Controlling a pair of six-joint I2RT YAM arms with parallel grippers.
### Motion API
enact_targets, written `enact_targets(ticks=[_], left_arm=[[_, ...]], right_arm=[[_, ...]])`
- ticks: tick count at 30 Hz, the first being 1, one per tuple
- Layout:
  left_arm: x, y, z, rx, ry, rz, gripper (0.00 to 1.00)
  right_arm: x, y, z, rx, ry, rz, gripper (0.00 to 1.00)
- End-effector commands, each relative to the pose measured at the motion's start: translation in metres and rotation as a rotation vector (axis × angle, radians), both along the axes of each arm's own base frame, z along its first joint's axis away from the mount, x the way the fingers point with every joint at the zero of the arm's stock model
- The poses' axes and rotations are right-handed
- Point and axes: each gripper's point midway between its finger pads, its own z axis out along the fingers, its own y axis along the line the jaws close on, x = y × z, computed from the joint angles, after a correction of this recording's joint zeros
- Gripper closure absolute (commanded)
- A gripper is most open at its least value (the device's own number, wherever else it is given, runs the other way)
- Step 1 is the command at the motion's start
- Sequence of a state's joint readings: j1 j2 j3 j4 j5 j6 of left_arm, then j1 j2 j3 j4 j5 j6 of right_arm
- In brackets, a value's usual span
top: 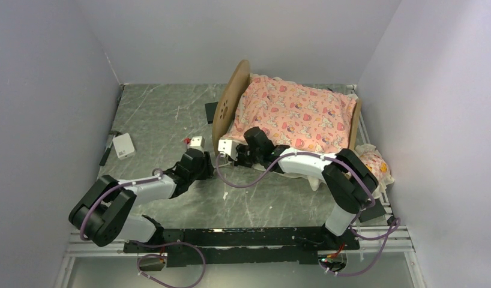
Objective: Set up the pet bed
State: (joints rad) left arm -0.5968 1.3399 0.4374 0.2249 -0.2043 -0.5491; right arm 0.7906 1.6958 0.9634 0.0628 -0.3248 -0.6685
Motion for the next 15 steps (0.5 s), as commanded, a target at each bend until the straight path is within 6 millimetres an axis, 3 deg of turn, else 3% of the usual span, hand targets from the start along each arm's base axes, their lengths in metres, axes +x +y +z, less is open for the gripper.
enact_targets(ticks=[1, 9, 11, 15], left_arm=[[0.004, -0.005, -0.004, -0.065, 0.015, 0.074, 0.51], [-0.004, -0.015, -0.028, -0.075, 0.105, 0.1, 0.6], [-0.007, -0.012, -0.033, -0.069, 0.129, 0.116, 0.69], [-0.012, 0.005, -0.034, -0.04, 0.146, 0.209, 1.0]], right_arm=[[-0.001, 0.005, 0.02, 0.067, -0.01, 0.009, 1.0], [-0.002, 0.007, 0.024, 0.089, -0.005, 0.004, 1.0], [-0.004, 0.006, 0.027, 0.097, -0.005, 0.001, 1.0], [-0.005, 0.003, 0.034, 0.114, -0.008, -0.015, 1.0]])
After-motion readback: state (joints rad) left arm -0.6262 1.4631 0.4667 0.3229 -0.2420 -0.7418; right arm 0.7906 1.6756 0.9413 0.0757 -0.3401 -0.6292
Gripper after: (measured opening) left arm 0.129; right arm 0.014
